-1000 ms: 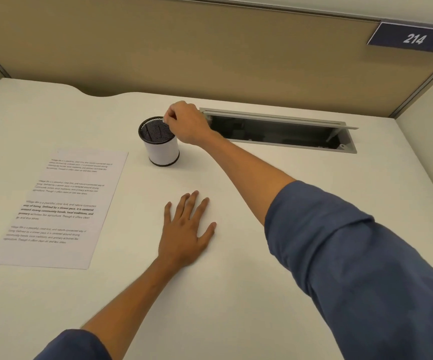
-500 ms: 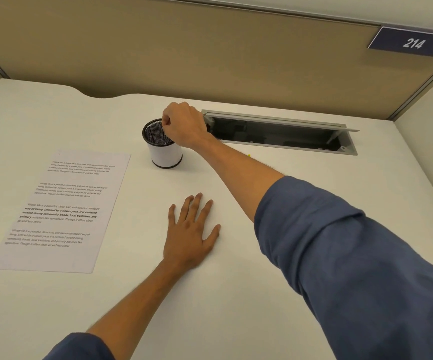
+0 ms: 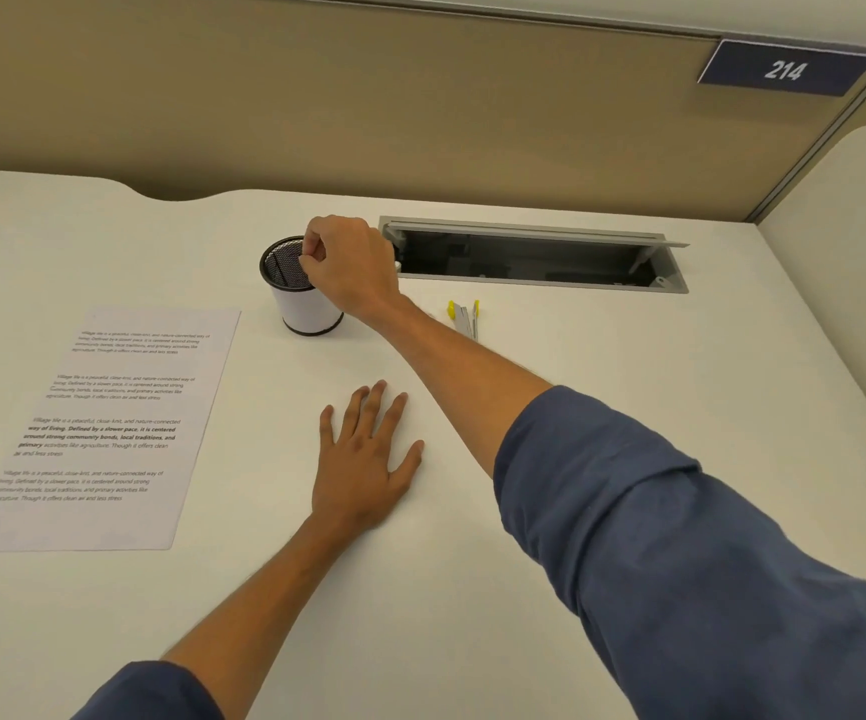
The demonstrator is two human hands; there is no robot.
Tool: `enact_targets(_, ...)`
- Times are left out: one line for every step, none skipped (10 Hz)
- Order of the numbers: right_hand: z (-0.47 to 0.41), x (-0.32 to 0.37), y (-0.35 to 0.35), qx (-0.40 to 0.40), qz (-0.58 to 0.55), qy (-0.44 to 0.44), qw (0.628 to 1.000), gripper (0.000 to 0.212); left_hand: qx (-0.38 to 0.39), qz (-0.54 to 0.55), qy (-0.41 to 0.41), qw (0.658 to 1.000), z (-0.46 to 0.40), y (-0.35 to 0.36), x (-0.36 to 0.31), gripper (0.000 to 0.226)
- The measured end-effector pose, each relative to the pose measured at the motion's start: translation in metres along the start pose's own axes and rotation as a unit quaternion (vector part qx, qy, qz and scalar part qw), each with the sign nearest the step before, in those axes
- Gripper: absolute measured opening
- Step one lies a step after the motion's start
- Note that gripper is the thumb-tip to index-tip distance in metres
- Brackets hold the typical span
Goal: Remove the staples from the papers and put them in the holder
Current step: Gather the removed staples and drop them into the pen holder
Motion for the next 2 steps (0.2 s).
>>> enact_targets(0.015,-0.003,-0.010,-0.010,-0.026,0.000,1.000,0.009,0.003,-0.002,0.004,1.000,0.000,0.000,-0.002,0.066)
enact_targets(0.039,-0.021,-0.018,-0.016,-0.042,-0.022,0.999,0.009,-0.009,-0.005,0.011,1.000,0.000,-0.003,-0.002,0.066)
Point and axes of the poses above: each hand's wrist, its own z-axis away from the middle knuckle, its own y-axis out of the palm, x = y × z, the point moved 9 cm from there along -z, towards the middle knuckle, and after that the axes turned 3 degrees about z, right-handed, at the moved point
